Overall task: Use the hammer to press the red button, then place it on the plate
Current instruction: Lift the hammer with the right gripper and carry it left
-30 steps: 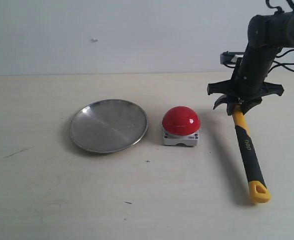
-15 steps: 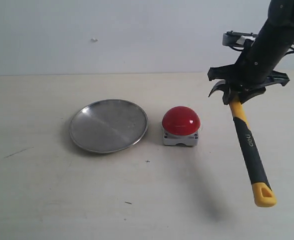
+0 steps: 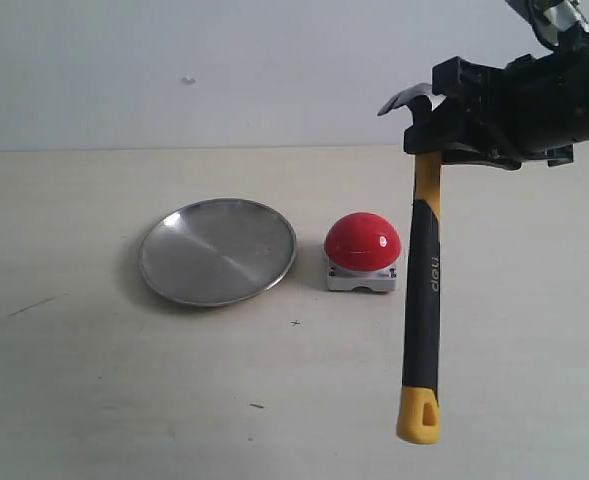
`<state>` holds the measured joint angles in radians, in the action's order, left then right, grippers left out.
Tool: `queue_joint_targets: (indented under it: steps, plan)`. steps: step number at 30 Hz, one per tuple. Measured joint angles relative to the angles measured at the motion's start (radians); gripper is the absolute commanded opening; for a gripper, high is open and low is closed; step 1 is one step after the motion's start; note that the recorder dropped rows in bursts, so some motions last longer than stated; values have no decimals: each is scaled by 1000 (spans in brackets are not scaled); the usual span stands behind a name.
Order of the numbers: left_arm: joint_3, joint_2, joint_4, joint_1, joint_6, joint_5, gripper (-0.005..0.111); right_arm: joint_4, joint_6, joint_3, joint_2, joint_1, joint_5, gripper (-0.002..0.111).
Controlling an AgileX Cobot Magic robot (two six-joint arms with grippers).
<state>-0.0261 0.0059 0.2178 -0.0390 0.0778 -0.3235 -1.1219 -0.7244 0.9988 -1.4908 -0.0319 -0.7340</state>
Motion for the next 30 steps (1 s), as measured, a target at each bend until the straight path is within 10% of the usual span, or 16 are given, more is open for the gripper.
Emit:
queue_joint_targets:
  steps: [15, 30]
  plan:
    - [0, 0, 62, 0, 0, 169, 0, -529, -447, -241, 118, 0, -21, 0]
    - [0, 0, 248, 0, -209, 455, 0, -570, -581, -263, 118, 0, -57, 0]
